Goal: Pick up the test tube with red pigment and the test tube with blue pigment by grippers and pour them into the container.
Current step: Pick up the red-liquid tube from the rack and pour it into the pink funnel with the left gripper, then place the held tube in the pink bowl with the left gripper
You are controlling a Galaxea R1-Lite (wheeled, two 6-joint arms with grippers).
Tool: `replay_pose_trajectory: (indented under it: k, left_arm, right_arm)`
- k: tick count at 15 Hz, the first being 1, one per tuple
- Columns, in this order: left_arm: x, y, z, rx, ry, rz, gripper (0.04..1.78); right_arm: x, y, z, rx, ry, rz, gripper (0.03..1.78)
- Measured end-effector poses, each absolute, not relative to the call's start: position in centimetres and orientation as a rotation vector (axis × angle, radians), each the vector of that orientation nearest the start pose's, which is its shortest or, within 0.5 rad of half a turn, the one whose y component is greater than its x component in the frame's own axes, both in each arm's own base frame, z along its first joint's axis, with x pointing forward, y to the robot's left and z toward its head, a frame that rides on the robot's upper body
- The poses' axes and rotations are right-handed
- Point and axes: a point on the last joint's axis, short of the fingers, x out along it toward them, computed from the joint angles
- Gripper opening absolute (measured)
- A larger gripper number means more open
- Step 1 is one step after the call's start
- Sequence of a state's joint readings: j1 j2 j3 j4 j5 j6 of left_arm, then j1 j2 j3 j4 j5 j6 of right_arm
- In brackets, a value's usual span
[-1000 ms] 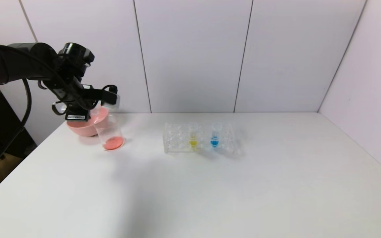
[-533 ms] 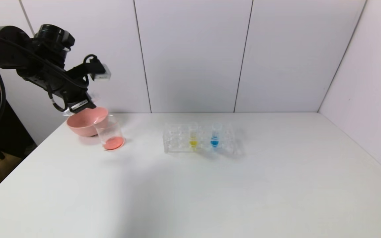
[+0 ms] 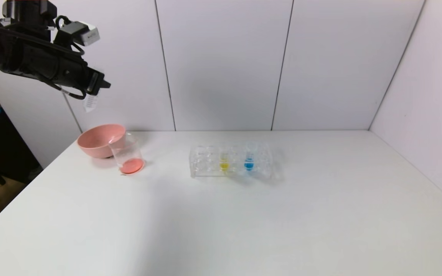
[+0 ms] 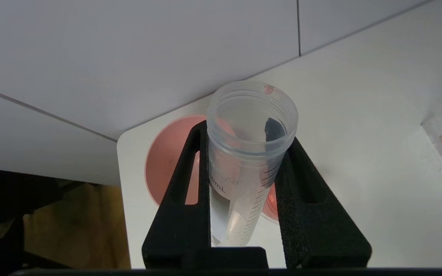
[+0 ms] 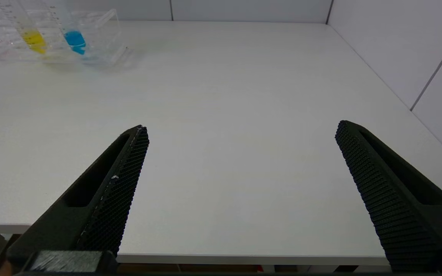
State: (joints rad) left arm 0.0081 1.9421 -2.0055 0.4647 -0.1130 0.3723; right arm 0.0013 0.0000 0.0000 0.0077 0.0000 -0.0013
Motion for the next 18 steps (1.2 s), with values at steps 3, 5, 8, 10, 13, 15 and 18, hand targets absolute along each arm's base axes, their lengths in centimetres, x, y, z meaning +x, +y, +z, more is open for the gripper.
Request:
replay_pose_trajectory:
  k: [3,5,8,10,13,15,18]
  left_arm:
    - [37.3,0.1,33.8,0.230,0.281,-0.131,0.50]
    - [37.3,0.2,33.8,0.199,0.279,-0.123,0.50]
    - [37.5,0.7,33.2,0.160,0.301,-0.104,0.50]
    - [37.7,1.3,32.5,0.152,0.327,-0.088,0.50]
    - [38.3,2.1,31.0,0.142,0.368,-0.070,0.50]
    - [39.0,2.4,29.5,0.127,0.379,-0.062,0.50]
    - [40.2,2.7,26.5,0.084,0.360,-0.046,0.50]
  right_arm:
    - [-2.3,0.0,7.5,-0.001,0.008,0.001,1.77]
    - [-2.3,0.0,7.5,-0.001,0.008,0.001,1.77]
    - [-2.3,0.0,7.5,-0.001,0.008,0.001,1.77]
    - [-2.3,0.0,7.5,-0.001,0.008,0.001,1.78]
    - [-2.3,0.0,7.5,-0.001,0.008,0.001,1.77]
    - [-2.3,0.0,7.5,-0.001,0.008,0.001,1.77]
    - [-2.3,0.0,7.5,-0.001,0.008,0.001,1.77]
